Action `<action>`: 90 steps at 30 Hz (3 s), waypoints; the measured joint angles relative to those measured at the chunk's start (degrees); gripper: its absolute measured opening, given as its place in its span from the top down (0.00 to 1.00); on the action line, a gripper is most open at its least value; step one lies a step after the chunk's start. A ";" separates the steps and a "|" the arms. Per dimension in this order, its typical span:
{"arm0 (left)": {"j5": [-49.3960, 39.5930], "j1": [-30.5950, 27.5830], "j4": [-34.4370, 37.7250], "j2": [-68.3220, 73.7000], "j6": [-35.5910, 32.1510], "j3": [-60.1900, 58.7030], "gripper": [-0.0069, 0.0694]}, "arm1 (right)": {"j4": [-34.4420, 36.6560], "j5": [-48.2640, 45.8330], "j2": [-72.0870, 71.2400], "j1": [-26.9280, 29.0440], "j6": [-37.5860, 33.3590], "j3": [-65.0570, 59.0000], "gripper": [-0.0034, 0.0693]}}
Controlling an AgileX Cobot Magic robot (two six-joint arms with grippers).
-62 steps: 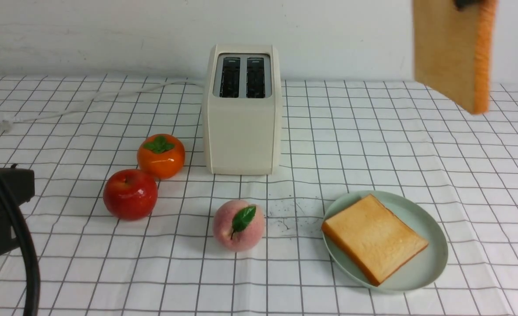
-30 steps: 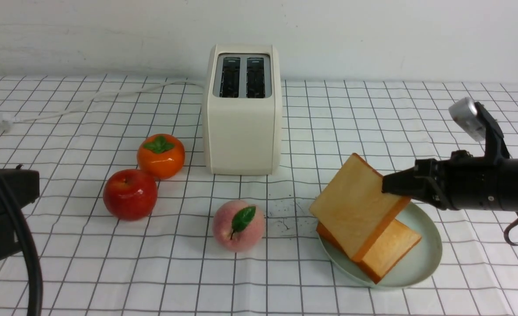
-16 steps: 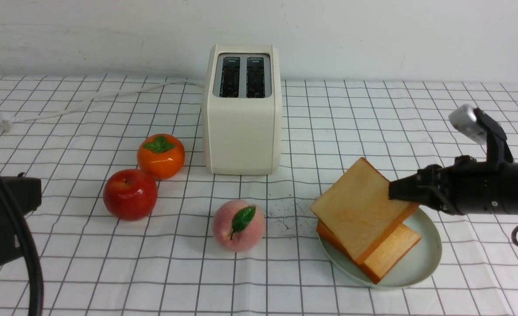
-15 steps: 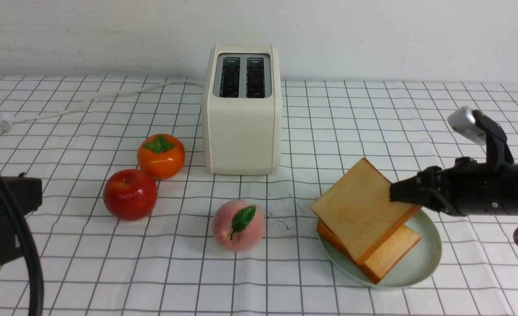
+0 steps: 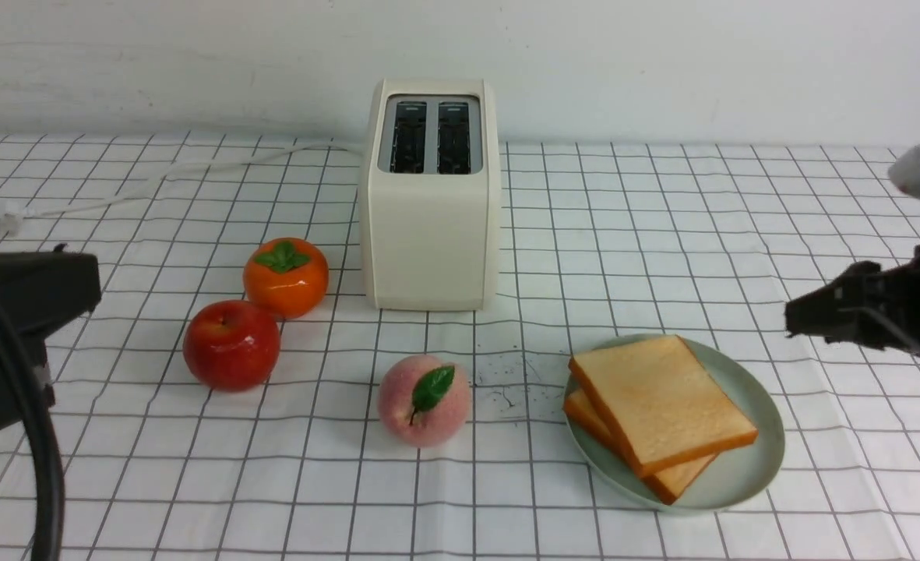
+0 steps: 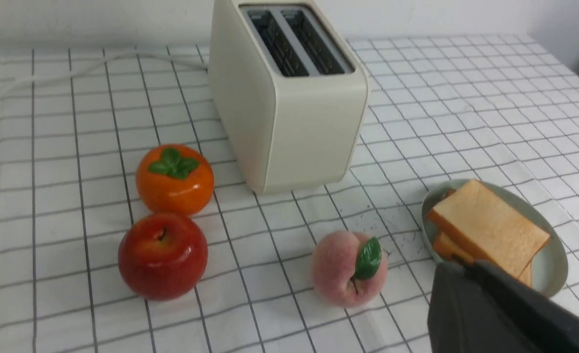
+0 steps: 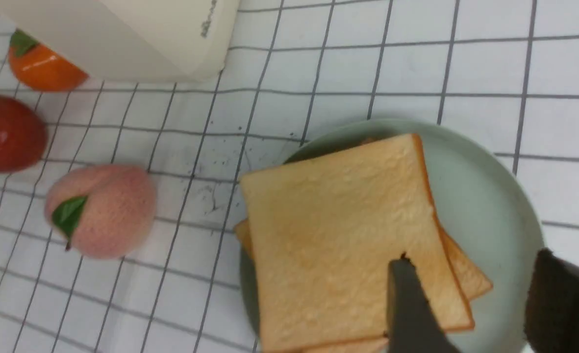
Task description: Take toasted bread from bread machine on white checkered table place on plate.
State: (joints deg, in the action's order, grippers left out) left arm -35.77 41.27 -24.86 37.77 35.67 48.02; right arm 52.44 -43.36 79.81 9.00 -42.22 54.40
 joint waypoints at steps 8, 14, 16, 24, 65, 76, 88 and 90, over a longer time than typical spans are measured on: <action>1.37 0.00 -10.14 -10.36 6.92 -6.32 0.92 | -27.09 -15.82 -21.47 0.04 21.96 2.70 0.97; 1.36 0.00 -15.27 -24.76 15.83 -19.11 0.92 | -33.74 -17.31 -37.89 0.04 28.25 -4.85 0.96; 1.36 0.00 -15.88 -28.09 17.71 -22.06 0.92 | -33.75 -15.90 -42.29 0.04 28.79 -8.16 0.96; 0.67 0.00 -17.44 -34.90 19.83 -31.12 0.91 | -26.11 -1.83 -50.77 0.04 29.09 -21.63 0.95; 0.20 0.00 -17.50 -34.96 19.98 -35.53 0.87 | -64.40 20.06 -80.38 -12.40 62.52 -55.21 0.98; 0.31 0.00 -17.50 -34.96 19.98 -35.53 0.86 | -63.75 21.11 -80.39 -12.40 62.70 -55.33 0.98; 0.31 0.00 -17.50 -34.96 19.98 -35.53 0.83 | -53.99 21.14 -80.39 -12.40 45.75 -55.36 0.98; 0.31 0.00 -17.50 -34.96 19.98 -35.53 0.83 | -52.13 21.06 -80.39 -12.40 43.73 -55.36 0.97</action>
State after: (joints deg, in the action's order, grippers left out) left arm -35.46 41.27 -42.36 2.81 55.64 12.50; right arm 0.31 -22.30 -0.58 -3.40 1.51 -0.96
